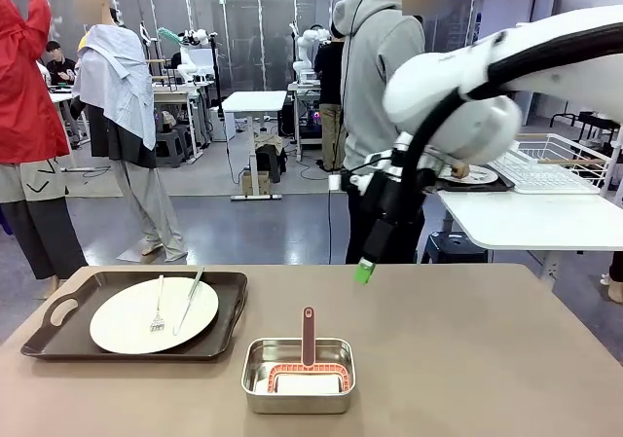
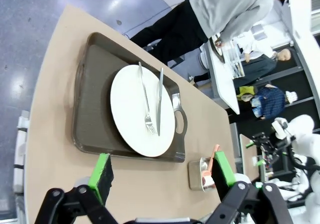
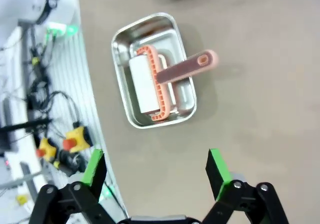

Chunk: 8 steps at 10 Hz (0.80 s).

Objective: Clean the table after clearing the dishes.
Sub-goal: When the left (or right) Handle tray is removed, use the left hand (or right hand) to clean the left (or right) side of the table with the Lint Roller.

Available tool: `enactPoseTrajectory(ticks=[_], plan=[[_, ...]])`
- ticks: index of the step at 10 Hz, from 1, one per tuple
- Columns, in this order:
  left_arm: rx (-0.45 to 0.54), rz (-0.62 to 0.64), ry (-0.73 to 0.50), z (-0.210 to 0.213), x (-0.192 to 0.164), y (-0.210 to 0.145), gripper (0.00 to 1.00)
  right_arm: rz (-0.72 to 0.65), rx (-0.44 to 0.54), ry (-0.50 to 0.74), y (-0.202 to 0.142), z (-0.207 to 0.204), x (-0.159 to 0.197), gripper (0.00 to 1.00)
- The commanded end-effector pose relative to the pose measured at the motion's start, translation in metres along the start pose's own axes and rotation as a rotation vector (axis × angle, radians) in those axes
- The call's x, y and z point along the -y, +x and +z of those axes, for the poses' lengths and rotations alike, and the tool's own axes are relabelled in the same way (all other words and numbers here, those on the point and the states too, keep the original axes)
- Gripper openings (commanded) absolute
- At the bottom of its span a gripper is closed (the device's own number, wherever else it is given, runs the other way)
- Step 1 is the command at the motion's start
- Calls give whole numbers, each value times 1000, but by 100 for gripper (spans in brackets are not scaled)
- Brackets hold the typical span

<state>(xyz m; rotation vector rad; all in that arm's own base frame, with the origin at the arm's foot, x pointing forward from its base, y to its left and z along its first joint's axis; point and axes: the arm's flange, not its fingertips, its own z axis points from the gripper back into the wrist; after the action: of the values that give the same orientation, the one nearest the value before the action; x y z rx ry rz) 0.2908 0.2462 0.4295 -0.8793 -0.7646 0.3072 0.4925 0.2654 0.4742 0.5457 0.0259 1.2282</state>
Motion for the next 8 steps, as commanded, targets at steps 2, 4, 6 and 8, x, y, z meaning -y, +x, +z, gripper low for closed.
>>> enactPoseTrajectory(ticks=[2,4,6,8], plan=[[-1,-9,-16,3,-3,1,100,54,-153,66,50,-15,31,100],[-1,-9,-16,3,-3,1,100,67,-191,113,73,-28,50,100],[-1,-9,-16,3,-3,1,100,61,-249,119,94,-52,63,100],[-1,-9,-16,3,-3,1,100,69,-263,141,105,-77,76,100]])
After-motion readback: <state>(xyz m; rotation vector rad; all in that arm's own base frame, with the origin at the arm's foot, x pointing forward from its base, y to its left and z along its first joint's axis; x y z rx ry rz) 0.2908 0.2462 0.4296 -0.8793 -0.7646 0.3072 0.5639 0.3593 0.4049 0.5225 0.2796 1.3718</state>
